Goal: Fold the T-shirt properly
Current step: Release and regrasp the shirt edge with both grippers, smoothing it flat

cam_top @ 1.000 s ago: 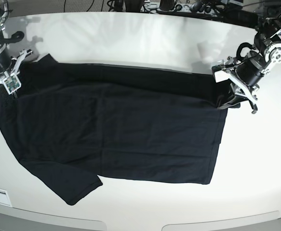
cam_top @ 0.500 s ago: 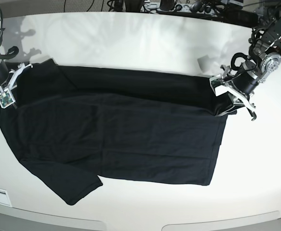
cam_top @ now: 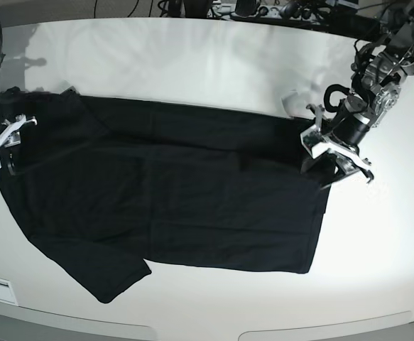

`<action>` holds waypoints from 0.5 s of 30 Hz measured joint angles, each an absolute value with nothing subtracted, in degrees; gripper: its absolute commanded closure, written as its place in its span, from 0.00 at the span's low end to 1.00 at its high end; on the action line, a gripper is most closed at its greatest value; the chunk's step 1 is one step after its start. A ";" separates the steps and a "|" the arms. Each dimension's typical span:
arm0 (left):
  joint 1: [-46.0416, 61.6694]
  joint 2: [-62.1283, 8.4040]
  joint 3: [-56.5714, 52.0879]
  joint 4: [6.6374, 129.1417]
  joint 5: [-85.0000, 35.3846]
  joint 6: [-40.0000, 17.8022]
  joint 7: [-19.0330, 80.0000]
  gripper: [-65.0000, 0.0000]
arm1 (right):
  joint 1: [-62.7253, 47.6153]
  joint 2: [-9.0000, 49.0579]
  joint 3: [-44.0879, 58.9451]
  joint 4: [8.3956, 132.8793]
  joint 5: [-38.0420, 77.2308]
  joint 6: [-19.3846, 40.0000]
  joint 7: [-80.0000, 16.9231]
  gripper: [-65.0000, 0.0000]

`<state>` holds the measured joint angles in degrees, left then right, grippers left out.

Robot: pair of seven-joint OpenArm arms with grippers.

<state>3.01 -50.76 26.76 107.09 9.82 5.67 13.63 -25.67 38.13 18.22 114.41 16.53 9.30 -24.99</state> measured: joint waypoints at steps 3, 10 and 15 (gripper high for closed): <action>3.07 -50.57 26.76 107.09 6.48 10.09 13.89 0.60 | -25.74 38.06 18.11 114.41 18.68 11.73 -27.16 0.51; 3.01 -50.46 26.76 107.02 2.33 15.51 13.93 1.00 | -25.85 37.21 18.11 114.41 27.03 14.24 -32.40 1.00; -0.34 -47.48 26.85 104.64 -2.04 1.83 14.02 1.00 | -25.08 35.03 17.28 114.34 27.05 16.14 -33.56 1.00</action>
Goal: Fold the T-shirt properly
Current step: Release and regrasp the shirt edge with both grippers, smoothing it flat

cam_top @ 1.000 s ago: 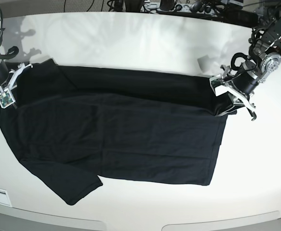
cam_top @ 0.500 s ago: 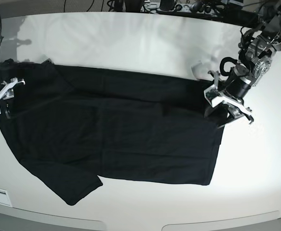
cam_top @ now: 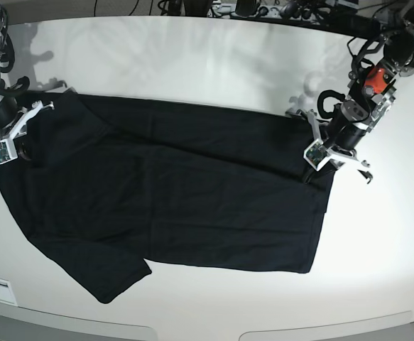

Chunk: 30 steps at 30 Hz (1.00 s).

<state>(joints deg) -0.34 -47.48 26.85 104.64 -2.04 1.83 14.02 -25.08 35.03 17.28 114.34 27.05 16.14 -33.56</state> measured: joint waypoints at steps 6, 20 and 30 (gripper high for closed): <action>-6.96 -40.77 26.57 92.53 -6.13 -7.38 17.76 1.00 | -19.07 34.74 10.46 103.63 26.98 17.65 -35.88 1.00; -4.45 -38.96 25.87 92.62 -9.89 -16.80 27.40 1.00 | -14.85 35.03 8.21 95.64 27.70 21.74 -50.39 1.00; 3.75 -45.04 26.02 104.36 -10.07 -17.17 32.51 1.00 | -28.14 35.20 15.18 104.01 30.35 22.46 -50.76 1.00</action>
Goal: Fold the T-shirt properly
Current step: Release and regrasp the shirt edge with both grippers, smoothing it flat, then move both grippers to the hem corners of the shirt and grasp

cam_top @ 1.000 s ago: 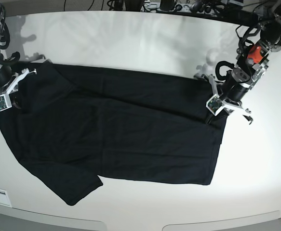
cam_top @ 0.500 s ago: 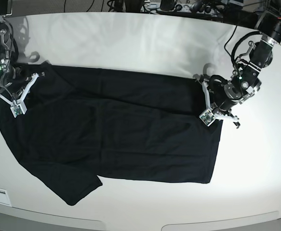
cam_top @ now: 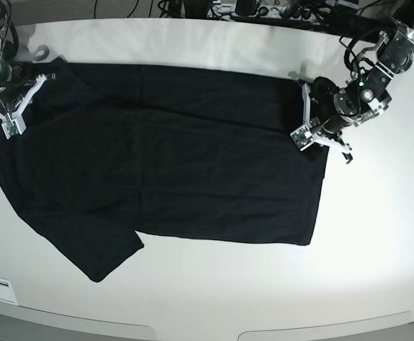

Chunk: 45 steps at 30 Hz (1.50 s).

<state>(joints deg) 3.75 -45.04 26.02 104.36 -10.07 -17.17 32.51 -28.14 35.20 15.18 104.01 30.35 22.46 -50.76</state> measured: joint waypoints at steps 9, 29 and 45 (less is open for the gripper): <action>11.79 -51.33 26.11 113.03 -9.32 -16.43 36.67 1.00 | -39.81 35.07 18.37 113.16 30.68 22.15 -51.94 1.00; 15.51 -53.82 26.48 120.31 3.05 -5.41 41.43 1.00 | -40.93 35.07 25.04 118.43 30.06 19.51 -54.28 1.00; 3.27 -49.82 5.17 115.07 -20.32 -1.69 35.29 1.00 | -40.97 35.16 30.85 123.81 30.46 17.87 -48.21 1.00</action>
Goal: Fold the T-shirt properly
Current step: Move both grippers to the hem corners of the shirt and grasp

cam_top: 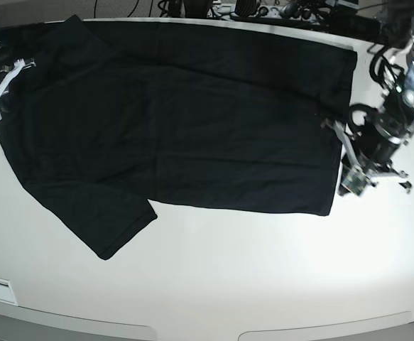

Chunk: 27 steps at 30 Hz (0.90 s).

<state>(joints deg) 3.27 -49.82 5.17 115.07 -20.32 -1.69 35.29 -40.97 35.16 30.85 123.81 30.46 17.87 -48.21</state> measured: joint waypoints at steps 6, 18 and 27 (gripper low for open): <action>-8.51 -40.73 -3.38 86.70 -43.31 -13.93 31.73 1.00 | -41.08 35.14 30.85 123.81 30.55 17.78 -48.21 1.00; -25.98 -32.97 2.68 49.19 -58.11 -24.75 43.51 0.47 | -40.97 35.09 30.85 123.81 31.94 18.11 -47.48 1.00; -27.81 -29.45 8.88 47.53 -60.64 -26.65 46.96 0.57 | -40.97 35.07 30.85 123.81 31.94 18.22 -46.87 1.00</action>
